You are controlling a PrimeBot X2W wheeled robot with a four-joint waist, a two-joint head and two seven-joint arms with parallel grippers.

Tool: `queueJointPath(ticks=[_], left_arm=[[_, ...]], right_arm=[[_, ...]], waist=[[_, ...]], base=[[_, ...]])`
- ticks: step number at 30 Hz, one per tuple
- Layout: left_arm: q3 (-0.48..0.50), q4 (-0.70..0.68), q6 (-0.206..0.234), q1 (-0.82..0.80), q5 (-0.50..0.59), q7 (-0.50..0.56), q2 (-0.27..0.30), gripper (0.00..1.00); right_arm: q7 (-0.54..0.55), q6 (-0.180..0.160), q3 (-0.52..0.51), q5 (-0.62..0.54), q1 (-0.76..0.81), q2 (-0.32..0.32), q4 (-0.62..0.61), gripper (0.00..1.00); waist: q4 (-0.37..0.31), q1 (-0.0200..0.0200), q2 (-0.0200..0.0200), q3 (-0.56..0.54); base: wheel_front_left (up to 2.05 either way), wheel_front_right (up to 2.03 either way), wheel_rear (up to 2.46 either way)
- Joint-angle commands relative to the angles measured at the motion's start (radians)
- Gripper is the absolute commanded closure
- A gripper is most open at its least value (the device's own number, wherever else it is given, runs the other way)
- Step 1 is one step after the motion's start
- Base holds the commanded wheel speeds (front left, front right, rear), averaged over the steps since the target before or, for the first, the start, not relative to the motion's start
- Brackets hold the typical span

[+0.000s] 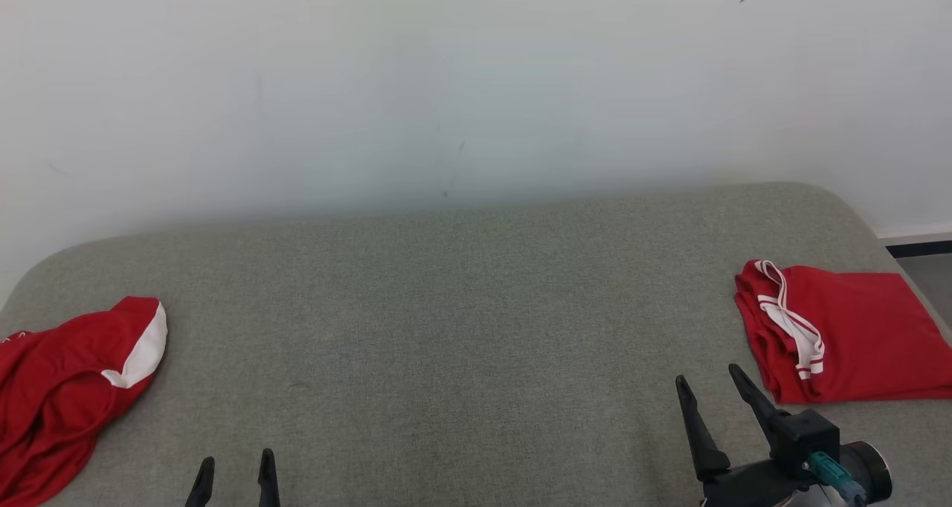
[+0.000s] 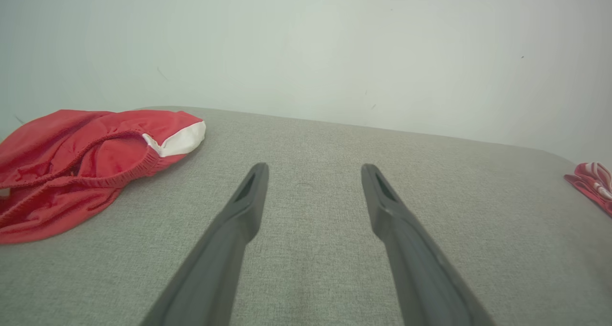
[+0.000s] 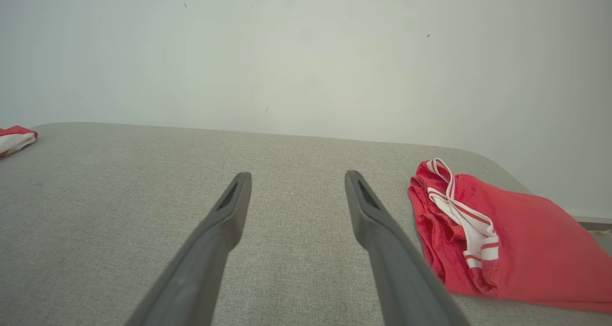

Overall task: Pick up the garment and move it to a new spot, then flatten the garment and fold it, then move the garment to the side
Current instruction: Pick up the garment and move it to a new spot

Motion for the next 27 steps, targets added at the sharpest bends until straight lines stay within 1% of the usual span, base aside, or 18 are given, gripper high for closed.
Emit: queueJointPath(ticks=[1, 6, 11, 17, 27], left_arm=[[0.001, -0.005, 0.002, 0.002, -0.011, 0.0, 0.0, 0.0], [-0.004, -0.01, 0.009, 0.002, -0.014, 0.0, 0.0, 0.0], [-0.01, -0.016, 0.018, -0.001, -0.007, 0.0, 0.0, 0.0], [0.005, -0.013, 0.024, 0.001, 0.009, 0.0, 0.0, 0.0], [0.041, -0.014, 0.012, 0.022, 0.041, 0.0, 0.006, 0.0]], right_arm=[[-0.001, -0.003, -0.005, -0.001, 0.011, 0.0, -0.004, 0.0], [0.008, -0.003, -0.015, -0.003, 0.014, -0.005, -0.009, 0.0], [0.007, -0.003, -0.022, -0.001, 0.02, 0.008, -0.015, 0.0], [0.002, -0.003, -0.013, 0.007, 0.018, 0.025, -0.009, 0.0], [-0.011, -0.003, -0.011, 0.015, 0.019, 0.047, 0.009, 0.0]], waist=[[0.001, -0.0001, 0.0, 0.002], [0.012, -0.0001, 0.0, 0.003], [0.049, -0.0001, 0.0, 0.001], [0.132, -0.0001, 0.0, -0.003], [0.288, -0.0001, 0.0, -0.012]], base=[[0.0, 0.0, 0.0], [0.0, 0.0, 0.0], [0.0, 0.0, 0.0], [0.0, 0.0, 0.0], [0.0, 0.0, 0.0]])
